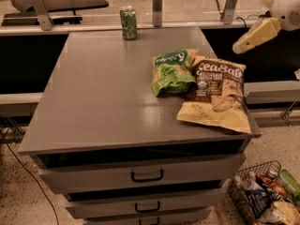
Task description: Move green rice chip bag near brown chip bag
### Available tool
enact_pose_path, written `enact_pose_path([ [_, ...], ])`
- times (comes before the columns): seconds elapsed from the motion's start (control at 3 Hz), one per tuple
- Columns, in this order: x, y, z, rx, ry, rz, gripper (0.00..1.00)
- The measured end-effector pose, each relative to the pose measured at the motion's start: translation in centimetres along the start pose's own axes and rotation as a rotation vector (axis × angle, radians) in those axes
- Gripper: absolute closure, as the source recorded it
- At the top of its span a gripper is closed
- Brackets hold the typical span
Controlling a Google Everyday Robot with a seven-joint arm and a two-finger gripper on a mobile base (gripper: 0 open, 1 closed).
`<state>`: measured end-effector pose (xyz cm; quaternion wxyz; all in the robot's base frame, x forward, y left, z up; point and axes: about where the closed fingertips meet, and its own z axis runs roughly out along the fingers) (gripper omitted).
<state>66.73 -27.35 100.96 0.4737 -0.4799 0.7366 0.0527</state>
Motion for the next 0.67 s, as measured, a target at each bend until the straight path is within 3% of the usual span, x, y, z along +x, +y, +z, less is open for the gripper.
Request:
enact_pose_path([
  [0.33,-2.7,-0.8,-1.4,0.099,-0.139,0.013,0.00],
  [0.67,-3.6,-2.0,-1.3,0.158,-0.179,0.022,0.00],
])
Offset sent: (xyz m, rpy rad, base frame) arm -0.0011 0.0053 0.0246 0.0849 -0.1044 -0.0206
